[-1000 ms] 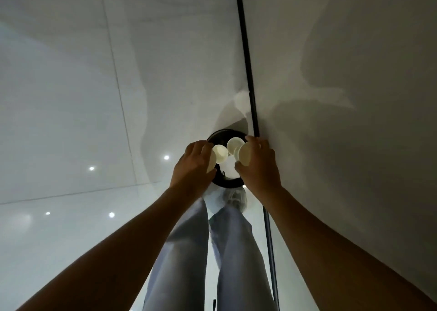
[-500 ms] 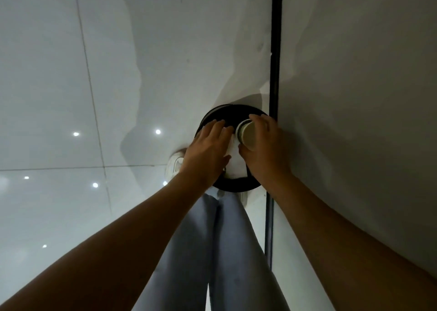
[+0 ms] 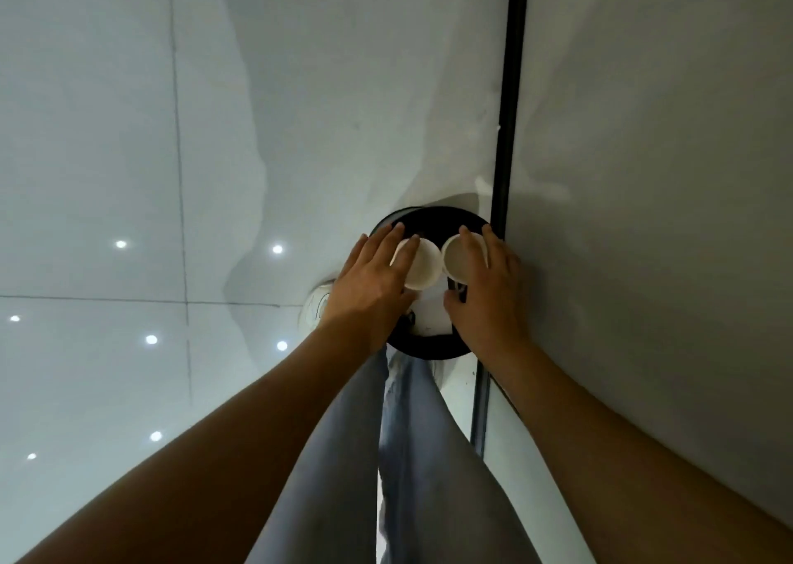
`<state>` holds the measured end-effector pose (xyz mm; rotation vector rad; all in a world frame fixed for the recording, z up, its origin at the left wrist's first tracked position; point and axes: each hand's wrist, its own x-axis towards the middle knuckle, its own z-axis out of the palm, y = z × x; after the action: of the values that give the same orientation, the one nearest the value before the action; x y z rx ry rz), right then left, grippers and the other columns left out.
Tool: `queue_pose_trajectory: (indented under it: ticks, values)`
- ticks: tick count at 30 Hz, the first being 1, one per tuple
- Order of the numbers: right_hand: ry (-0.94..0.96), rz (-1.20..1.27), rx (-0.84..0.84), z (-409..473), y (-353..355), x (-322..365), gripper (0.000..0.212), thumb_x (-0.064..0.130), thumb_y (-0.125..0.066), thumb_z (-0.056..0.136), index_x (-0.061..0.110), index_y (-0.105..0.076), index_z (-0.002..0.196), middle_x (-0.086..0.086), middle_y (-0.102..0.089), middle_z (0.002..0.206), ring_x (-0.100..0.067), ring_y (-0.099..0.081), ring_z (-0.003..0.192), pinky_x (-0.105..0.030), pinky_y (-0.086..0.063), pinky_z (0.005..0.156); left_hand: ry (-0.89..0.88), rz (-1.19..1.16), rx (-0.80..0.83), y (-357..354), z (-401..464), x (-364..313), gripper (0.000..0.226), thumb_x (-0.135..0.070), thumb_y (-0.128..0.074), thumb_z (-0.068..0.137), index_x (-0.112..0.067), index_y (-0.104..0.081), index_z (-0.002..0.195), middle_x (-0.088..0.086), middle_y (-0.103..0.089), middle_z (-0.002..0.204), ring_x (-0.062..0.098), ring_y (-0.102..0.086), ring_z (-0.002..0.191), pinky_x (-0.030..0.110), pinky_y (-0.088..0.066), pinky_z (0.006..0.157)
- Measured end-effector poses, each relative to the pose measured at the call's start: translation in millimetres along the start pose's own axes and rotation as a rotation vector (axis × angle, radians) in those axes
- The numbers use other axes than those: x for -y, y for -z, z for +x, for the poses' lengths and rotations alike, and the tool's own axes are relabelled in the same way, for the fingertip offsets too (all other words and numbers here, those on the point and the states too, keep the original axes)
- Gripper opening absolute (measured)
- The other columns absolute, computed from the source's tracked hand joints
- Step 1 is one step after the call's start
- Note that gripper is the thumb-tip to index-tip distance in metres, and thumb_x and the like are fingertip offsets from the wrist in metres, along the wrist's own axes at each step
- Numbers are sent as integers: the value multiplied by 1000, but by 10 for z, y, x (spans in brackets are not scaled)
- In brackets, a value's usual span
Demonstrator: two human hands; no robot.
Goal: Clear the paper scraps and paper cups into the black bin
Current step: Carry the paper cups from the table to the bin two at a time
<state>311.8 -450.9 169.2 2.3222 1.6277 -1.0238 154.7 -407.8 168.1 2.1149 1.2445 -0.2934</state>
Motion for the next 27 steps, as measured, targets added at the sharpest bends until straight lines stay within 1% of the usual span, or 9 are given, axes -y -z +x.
queue_pose_trajectory:
  ticks: [2,5,9,12,15,18,20,23,27]
  values:
    - [20,-7,17,-218,220,247,78,24,-68,87,21,-23,152,-9,-16,159,-29,-16,145,-42,-26,117,75,-22,-24,291,-283,-17,69,-40,-48,97,-21,-12,152,3,-11,160,21,-3,147,28,8,112]
    - [68,-15,36,-630,673,789,75,27,-65,89,23,-24,152,-8,-17,159,-29,-17,145,-39,-27,115,173,-73,-81,833,-862,-99,60,-36,-40,101,-21,-13,152,3,-11,160,20,-6,148,27,3,113]
    - [199,-78,101,-1243,1342,1598,72,30,-60,93,24,-19,152,-5,-17,159,-26,-18,145,-39,-29,116,292,-91,-187,1564,-1737,-209,55,-31,-39,102,-19,-18,151,5,-15,159,20,-10,147,30,-4,119]
    - [320,-139,158,-1708,1720,2166,66,29,-56,95,23,-21,151,-3,-23,156,-23,-25,142,-34,-33,112,420,-120,-246,2056,-2379,-209,56,-32,-39,101,-20,-19,151,4,-15,159,19,-10,147,31,-4,119]
    - [405,-242,205,-2099,1942,2754,64,30,-54,95,25,-21,150,-1,-29,153,-24,-31,137,-34,-37,109,520,-165,-300,2462,-2975,-83,55,-37,-36,101,-21,-19,151,3,-15,159,18,-10,147,31,-3,119]
    - [490,-324,191,-2450,2025,3408,62,30,-55,94,25,-25,149,-2,-35,149,-24,-38,131,-35,-42,103,597,-183,-348,2809,-3541,198,55,-41,-33,101,-21,-20,150,2,-18,158,18,-12,146,31,-5,119]
    - [545,-377,195,-2686,1981,3894,60,29,-54,94,24,-27,147,-3,-39,146,-24,-41,127,-35,-41,100,640,-200,-386,2990,-3955,459,55,-42,-33,101,-19,-23,149,2,-22,157,17,-15,146,31,-9,120]
    - [615,-453,189,-3015,1778,4696,57,30,-54,94,23,-30,145,-3,-42,141,-25,-44,123,-34,-41,97,708,-229,-435,3158,-4625,981,54,-43,-33,100,-19,-28,148,3,-27,155,18,-20,144,32,-12,119]
    - [714,-548,216,-3455,1415,5888,57,28,-53,93,23,-30,145,-5,-40,142,-27,-42,125,-37,-40,97,808,-233,-474,3341,-5584,1759,53,-43,-35,99,-17,-31,146,5,-31,153,20,-25,142,35,-15,119]
